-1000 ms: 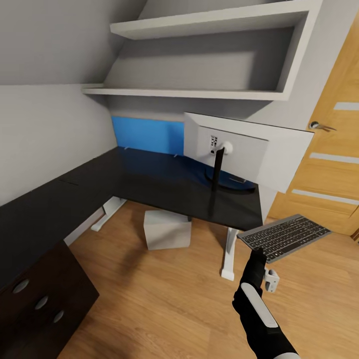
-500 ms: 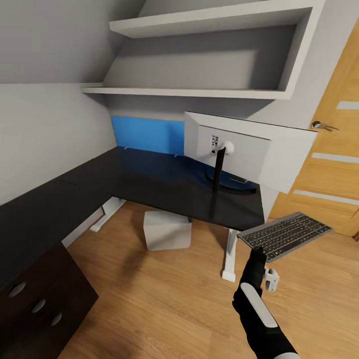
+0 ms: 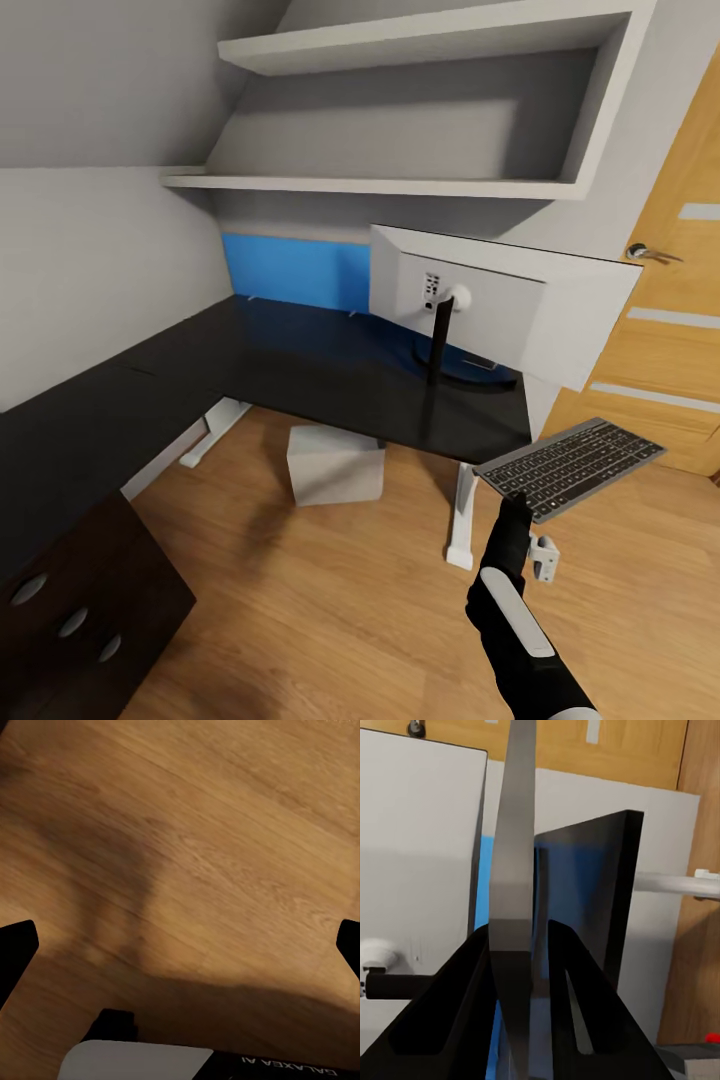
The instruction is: In the bedroom, organize the workspace by keeping the computer under the desk, ensuring the monitor is on the desk, placing the keyboard on the desk next to the monitor, placing the mouse on the desk next to the keyboard, moving the folder from the swivel chair onto the desk next to the mouse, stacking the notebook on top of the folder with the pen on top of the notebook, and positioning the swivel chair next to the desk.
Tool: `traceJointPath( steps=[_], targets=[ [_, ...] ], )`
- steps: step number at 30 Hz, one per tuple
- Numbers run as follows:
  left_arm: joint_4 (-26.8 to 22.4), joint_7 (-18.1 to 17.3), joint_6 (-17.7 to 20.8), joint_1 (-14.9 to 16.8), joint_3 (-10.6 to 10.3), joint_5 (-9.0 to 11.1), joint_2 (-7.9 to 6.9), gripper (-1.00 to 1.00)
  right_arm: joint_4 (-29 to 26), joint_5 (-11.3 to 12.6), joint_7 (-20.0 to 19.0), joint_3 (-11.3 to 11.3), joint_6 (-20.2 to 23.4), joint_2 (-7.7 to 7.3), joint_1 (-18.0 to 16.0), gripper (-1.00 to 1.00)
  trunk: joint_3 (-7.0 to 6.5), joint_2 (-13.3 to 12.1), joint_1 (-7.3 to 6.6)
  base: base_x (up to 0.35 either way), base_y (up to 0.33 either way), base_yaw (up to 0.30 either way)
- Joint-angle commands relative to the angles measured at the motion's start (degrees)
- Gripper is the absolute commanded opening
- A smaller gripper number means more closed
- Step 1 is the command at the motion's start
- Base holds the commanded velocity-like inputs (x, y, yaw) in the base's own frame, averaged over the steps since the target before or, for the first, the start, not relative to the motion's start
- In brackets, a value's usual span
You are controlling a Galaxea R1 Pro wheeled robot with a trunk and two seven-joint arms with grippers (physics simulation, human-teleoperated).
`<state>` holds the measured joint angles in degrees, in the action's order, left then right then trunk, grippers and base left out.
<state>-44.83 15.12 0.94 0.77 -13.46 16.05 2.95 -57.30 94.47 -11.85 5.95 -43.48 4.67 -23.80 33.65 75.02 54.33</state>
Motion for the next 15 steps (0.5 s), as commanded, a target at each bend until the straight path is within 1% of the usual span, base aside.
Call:
traceJointPath(
  steps=[1, 7, 10, 14, 15],
  targets=[
    [-0.08, 0.43, 0.1, 0.02, -0.26, 0.47, -0.05, 1.0, 0.02, 0.63, -0.63, 0.14, -0.22, -0.02, -0.05, -1.0, 0.05, 0.03, 0.0, 0.028, 0.055, 0.0],
    [-0.08, 0.43, 0.07, 0.02, -0.26, 0.47, -0.05, 1.0, 0.1, 0.63, -0.6, 0.74, -0.17, -0.02, -0.1, -1.0, 0.05, 0.03, 0.0, 0.113, 0.115, 0.0],
    [-0.08, 0.43, 0.07, 0.02, -0.26, 0.47, -0.05, 1.0, 0.29, 0.58, -0.56, 1.74, -0.13, -0.02, -0.07, -1.0, 0.05, 0.03, 0.0, 0.027, 0.026, 0.0],
    [-0.08, 0.43, 0.05, 0.02, -0.26, 0.46, -0.04, 1.0, 0.96, 0.54, -0.57, 3.74, -0.18, -0.02, -0.06, -1.0, 0.05, 0.03, 0.0, 0.007, 0.006, 0.0],
    [-0.08, 0.43, 0.06, 0.02, -0.26, 0.46, -0.04, 1.0, 1.0, 0.54, -0.56, 3.86, -0.16, -0.02, -0.07, -1.0, 0.05, 0.03, 0.0, 0.0, 0.0, 0.0]
  ],
)
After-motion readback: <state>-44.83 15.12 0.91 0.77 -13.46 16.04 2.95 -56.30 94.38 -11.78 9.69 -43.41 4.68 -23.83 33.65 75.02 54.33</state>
